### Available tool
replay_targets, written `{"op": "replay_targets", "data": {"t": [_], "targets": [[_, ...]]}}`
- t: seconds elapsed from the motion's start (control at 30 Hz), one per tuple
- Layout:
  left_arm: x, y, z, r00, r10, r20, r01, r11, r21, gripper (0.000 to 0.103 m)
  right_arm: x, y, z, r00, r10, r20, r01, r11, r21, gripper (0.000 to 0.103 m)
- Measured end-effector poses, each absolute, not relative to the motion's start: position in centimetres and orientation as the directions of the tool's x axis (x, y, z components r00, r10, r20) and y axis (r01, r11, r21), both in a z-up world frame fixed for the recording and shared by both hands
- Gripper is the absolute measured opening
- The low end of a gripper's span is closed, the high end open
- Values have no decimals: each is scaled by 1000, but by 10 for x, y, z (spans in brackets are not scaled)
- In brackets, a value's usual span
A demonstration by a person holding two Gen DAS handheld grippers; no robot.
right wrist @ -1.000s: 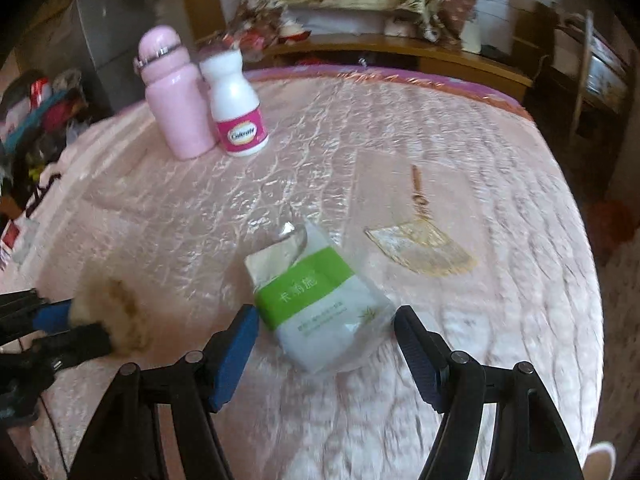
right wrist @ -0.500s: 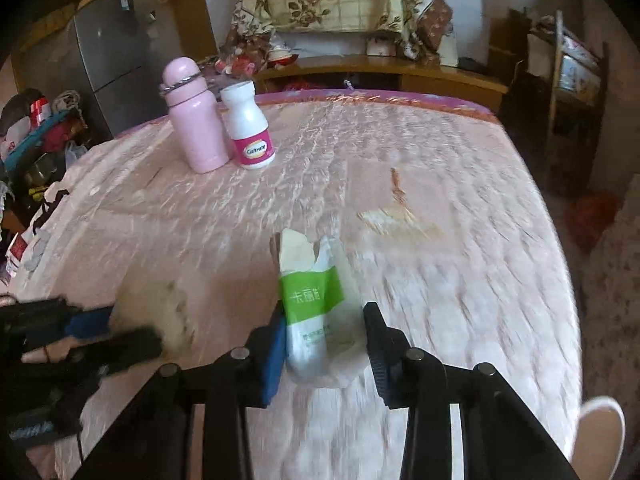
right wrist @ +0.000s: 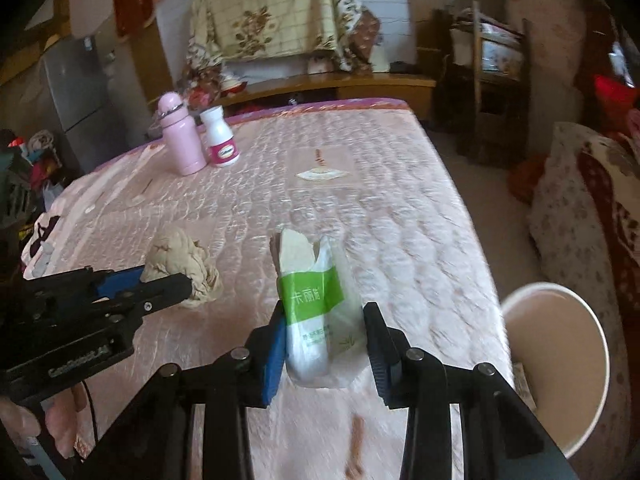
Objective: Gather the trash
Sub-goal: 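Carry paper and tissue pack over the cream bucket and open both tools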
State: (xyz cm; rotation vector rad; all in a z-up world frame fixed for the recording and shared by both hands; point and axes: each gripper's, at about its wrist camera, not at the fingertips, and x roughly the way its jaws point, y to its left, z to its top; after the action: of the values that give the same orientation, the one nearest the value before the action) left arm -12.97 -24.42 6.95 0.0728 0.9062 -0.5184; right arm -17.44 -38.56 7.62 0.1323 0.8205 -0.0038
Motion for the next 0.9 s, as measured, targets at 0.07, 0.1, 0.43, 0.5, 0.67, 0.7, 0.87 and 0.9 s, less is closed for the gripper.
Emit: {"op": "replay_targets", "data": {"t": [0.07, 0.1, 0.43, 0.5, 0.67, 0.7, 0.87, 0.9], "targets": [[-137, -253, 74, 506, -409, -760, 474, 868, -151, 33, -187, -393, 80, 690, 37, -722, 82, 988, 129, 39], [-140, -257, 76, 505, -415, -757, 483, 863, -151, 33, -193, -397, 82, 693, 37, -720, 90, 986, 137, 39], [-166, -303, 97, 496, -463, -734, 559, 818, -138, 33, -241, -438, 98, 723, -29, -690, 220, 957, 190, 39], [-170, -313, 99, 496, -472, -729, 573, 809, -134, 33, -246, -443, 101, 724, -52, -687, 241, 953, 182, 39], [-178, -335, 103, 481, -492, -726, 602, 787, -134, 33, -258, -461, 102, 723, -88, -685, 291, 938, 186, 39], [-180, -339, 104, 478, -495, -725, 608, 783, -133, 33, -261, -465, 101, 721, -94, -687, 301, 935, 188, 39], [-187, -360, 106, 460, -513, -725, 637, 759, -132, 33, -273, -482, 103, 715, -136, -686, 346, 921, 178, 39], [-188, -366, 106, 454, -519, -724, 645, 752, -134, 33, -274, -485, 103, 714, -145, -685, 354, 919, 174, 39]]}}
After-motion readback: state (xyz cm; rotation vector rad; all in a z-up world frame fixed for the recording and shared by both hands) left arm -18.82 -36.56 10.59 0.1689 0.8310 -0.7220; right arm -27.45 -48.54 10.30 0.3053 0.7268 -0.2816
